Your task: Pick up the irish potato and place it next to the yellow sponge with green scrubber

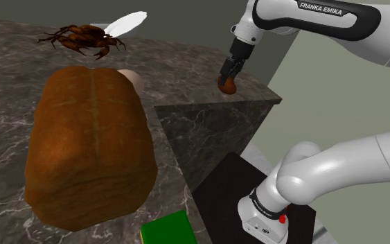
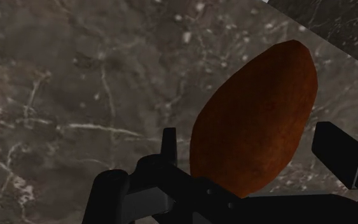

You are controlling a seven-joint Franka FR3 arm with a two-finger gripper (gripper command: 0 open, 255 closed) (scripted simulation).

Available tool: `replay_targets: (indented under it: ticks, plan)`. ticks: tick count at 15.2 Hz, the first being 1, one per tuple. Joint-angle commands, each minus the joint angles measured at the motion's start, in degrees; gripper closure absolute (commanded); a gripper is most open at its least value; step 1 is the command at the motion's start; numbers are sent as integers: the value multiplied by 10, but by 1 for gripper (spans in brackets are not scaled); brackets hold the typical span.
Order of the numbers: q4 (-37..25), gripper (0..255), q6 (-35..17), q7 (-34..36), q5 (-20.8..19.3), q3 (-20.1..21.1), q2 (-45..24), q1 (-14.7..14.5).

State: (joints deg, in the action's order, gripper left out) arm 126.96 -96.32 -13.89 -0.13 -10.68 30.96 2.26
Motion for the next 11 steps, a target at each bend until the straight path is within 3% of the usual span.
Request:
replay_targets:
  ticks: [1,2,3,11]
  plan:
    - [0,0,0,0,0,0,0,0]
    - [0,0,0,0,0,0,0,0]
    - [0,255,0,0,0,0,0,0]
    - [0,255,0,0,0,0,0,0]
